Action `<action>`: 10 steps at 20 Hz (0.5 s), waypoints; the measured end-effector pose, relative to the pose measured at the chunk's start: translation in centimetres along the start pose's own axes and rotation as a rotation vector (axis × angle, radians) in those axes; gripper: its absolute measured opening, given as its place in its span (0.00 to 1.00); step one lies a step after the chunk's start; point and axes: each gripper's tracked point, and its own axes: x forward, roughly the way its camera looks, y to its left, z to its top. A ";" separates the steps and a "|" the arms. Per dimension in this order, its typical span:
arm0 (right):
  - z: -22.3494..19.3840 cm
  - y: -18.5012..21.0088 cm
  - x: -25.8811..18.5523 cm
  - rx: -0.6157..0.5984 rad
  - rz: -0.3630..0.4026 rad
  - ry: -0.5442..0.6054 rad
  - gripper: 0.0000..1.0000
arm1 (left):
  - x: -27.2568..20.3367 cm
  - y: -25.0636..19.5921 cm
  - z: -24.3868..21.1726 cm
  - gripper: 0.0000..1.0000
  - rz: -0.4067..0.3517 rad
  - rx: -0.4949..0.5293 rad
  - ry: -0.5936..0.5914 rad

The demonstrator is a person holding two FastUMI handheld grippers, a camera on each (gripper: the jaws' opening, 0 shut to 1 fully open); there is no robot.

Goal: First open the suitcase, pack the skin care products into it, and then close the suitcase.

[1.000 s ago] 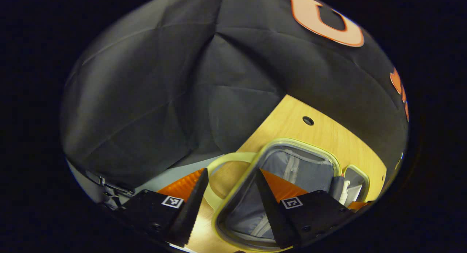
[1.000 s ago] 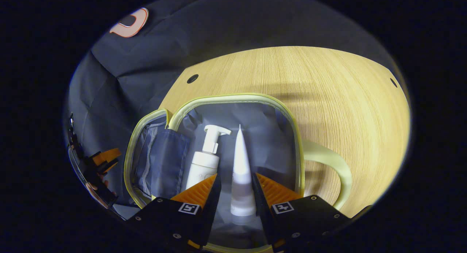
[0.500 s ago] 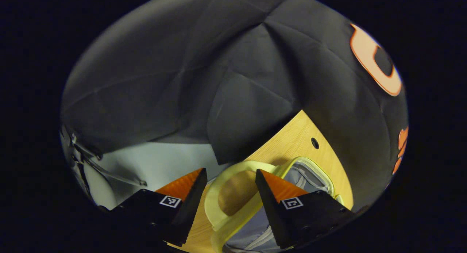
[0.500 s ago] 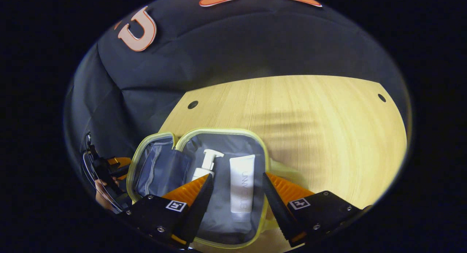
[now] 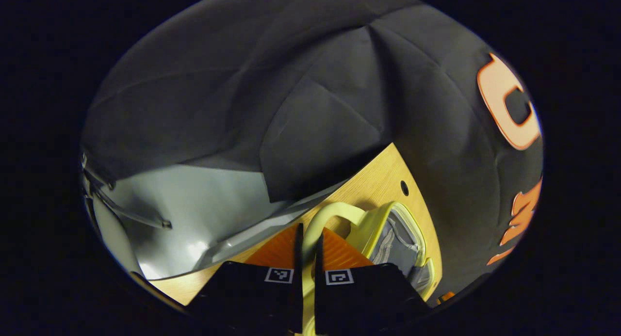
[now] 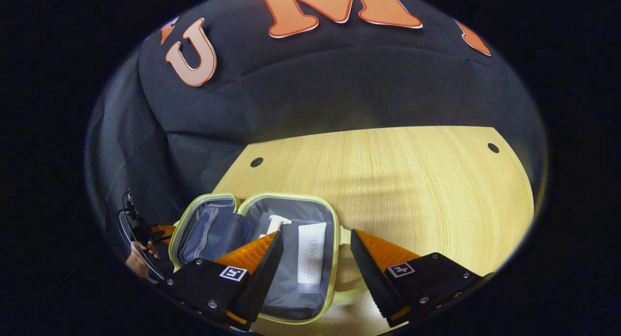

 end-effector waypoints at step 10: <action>2.1 -0.5 -4.4 -0.053 0.034 -0.094 0.90 | -11.6 -11.0 3.1 0.08 -0.204 0.254 -0.201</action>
